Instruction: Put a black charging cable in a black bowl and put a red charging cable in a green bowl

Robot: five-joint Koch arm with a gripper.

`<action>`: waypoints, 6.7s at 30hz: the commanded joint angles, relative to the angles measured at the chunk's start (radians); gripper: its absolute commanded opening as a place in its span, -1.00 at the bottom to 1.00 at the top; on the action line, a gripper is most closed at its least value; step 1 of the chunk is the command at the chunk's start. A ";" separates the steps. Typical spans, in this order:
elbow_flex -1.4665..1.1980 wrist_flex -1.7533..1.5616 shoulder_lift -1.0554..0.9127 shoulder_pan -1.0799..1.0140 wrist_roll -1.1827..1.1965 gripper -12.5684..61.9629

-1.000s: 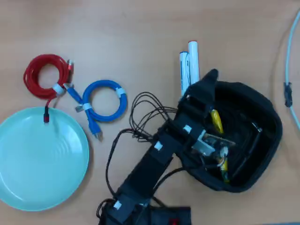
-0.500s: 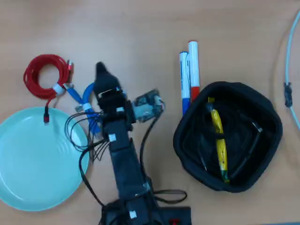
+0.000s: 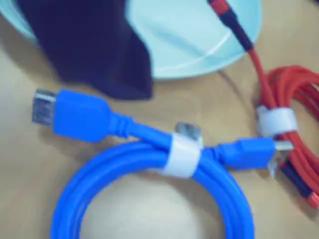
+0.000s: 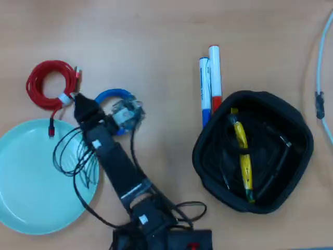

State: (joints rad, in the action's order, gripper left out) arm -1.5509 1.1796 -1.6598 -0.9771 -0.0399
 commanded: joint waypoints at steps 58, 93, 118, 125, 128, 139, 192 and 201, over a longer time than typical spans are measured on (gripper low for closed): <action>0.867 -0.052 0.931 0.216 0.405 0.84; 0.874 -0.253 0.950 0.235 0.523 -0.83; 0.965 0.408 0.620 0.199 0.575 -0.85; 0.997 0.408 0.584 0.186 0.526 -0.85; 1.006 0.411 0.580 0.183 0.523 -0.85; 1.029 0.416 0.525 0.167 0.456 -0.85; 1.404 0.287 0.196 0.614 0.221 -0.85; 1.405 0.336 0.216 0.614 0.218 -0.85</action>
State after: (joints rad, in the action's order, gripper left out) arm -0.2899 1.5785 -1.3929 -0.3728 0.1856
